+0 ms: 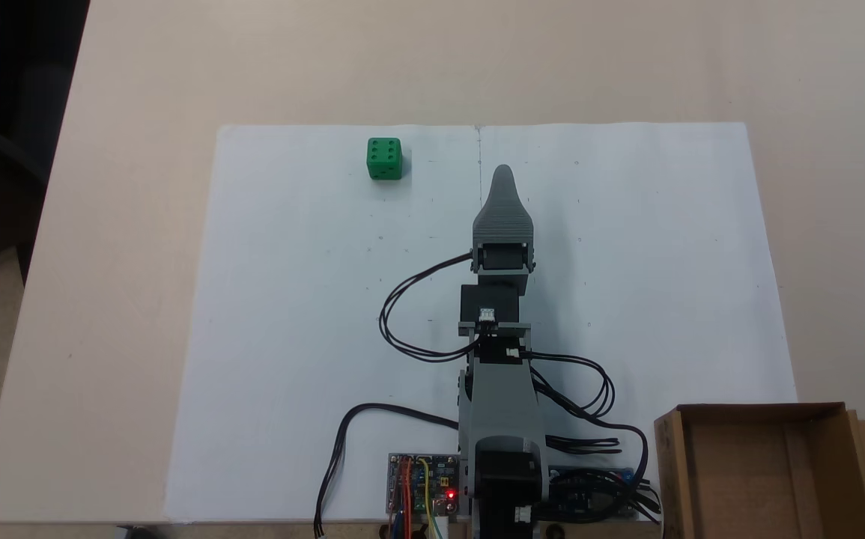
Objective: Grasp a green dice and put it in the bin.
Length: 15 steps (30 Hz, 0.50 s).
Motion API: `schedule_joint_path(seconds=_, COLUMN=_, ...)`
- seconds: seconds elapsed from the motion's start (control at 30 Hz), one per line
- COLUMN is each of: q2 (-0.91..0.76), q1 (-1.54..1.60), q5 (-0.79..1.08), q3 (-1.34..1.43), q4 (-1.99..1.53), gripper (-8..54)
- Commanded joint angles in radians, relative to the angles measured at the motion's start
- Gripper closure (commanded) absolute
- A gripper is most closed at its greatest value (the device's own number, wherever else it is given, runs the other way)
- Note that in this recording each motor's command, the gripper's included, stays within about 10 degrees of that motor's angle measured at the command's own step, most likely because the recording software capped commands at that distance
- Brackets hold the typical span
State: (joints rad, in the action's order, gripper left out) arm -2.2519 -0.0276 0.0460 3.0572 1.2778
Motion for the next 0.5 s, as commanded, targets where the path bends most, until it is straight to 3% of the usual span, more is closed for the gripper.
schedule_joint_path(seconds=0.0, q2=-0.114, q1=-0.011, q5=-0.066, q3=0.072, q4=0.175, gripper=-0.3)
schedule_joint_path(seconds=0.47, q2=-0.114, q1=-0.011, q5=-0.066, q3=0.074, q4=0.281, gripper=-0.3)
